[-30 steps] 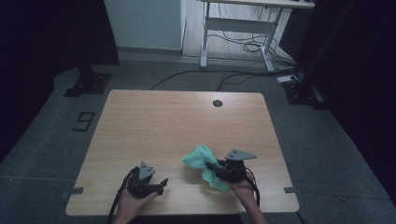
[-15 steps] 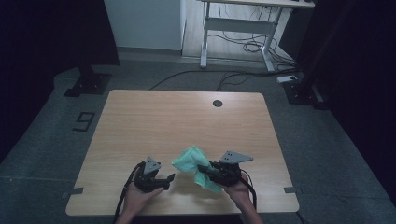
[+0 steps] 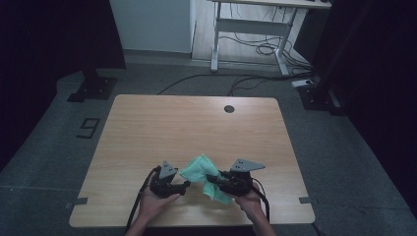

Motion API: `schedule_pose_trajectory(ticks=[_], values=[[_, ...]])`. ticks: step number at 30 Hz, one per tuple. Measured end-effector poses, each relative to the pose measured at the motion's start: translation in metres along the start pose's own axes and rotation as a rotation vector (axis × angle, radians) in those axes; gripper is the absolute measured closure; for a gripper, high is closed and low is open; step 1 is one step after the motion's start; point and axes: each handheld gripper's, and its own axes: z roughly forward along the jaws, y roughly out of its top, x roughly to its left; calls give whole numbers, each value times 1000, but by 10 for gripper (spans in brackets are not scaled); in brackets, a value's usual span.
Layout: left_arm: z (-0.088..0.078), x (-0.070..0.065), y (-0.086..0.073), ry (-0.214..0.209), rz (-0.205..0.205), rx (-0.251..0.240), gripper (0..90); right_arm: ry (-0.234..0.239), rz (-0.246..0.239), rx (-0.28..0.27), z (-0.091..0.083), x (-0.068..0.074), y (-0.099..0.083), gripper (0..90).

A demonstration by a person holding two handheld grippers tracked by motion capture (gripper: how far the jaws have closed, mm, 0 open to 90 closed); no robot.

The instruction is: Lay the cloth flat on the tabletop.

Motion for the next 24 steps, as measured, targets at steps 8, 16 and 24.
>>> schedule_pose_trajectory(ticks=[8,16,24], values=[[9,0,4,-26,-19,-21,413,21,15,3,2,0,-1,697],[9,0,2,-55,6,-26,797,21,24,7,3,-3,-3,696],[-4,1,2,-80,19,-12,861,-49,16,24,2,-9,-8,683]])
